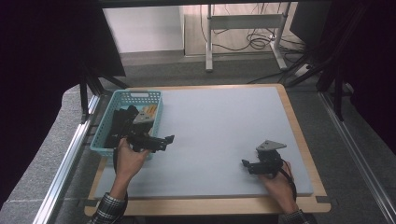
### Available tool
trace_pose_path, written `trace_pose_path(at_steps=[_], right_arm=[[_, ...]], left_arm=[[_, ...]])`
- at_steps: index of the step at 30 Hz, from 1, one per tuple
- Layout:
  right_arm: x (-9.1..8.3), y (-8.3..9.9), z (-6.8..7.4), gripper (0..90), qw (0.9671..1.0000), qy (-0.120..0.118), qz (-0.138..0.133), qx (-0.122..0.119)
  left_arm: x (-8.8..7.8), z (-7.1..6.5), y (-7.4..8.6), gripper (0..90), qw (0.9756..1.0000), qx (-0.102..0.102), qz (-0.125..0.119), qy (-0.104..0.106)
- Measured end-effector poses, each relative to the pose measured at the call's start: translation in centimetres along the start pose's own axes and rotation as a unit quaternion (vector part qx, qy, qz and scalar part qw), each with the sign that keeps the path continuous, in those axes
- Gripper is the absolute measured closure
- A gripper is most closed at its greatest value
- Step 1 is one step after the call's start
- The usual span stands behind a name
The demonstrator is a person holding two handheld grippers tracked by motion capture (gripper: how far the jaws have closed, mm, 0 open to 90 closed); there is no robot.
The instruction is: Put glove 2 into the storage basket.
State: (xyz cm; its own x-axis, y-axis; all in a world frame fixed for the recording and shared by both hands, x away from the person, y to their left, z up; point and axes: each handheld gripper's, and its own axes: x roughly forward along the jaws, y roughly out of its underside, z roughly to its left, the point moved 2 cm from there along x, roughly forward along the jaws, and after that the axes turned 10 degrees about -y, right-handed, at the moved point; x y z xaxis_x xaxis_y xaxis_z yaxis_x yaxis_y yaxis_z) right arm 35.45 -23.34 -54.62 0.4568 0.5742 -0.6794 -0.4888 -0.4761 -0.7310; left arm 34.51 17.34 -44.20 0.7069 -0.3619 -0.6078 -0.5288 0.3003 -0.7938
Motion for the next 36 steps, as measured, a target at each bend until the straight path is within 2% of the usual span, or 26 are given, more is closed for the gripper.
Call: trace_pose_path(at_steps=[13,36], right_arm=[[0.0,0.0,0.0,17.9,1.0,0.0,0.0,-0.001],[0.0,0.0,0.0,17.9,1.0,0.0,0.0,-0.001]], left_arm=[[1.2,-2.5,-0.2,0.6,0.9996,0.018,-0.003,0.022],[2.7,-5.6,-0.3,0.6,0.9976,0.035,-0.005,0.059]])
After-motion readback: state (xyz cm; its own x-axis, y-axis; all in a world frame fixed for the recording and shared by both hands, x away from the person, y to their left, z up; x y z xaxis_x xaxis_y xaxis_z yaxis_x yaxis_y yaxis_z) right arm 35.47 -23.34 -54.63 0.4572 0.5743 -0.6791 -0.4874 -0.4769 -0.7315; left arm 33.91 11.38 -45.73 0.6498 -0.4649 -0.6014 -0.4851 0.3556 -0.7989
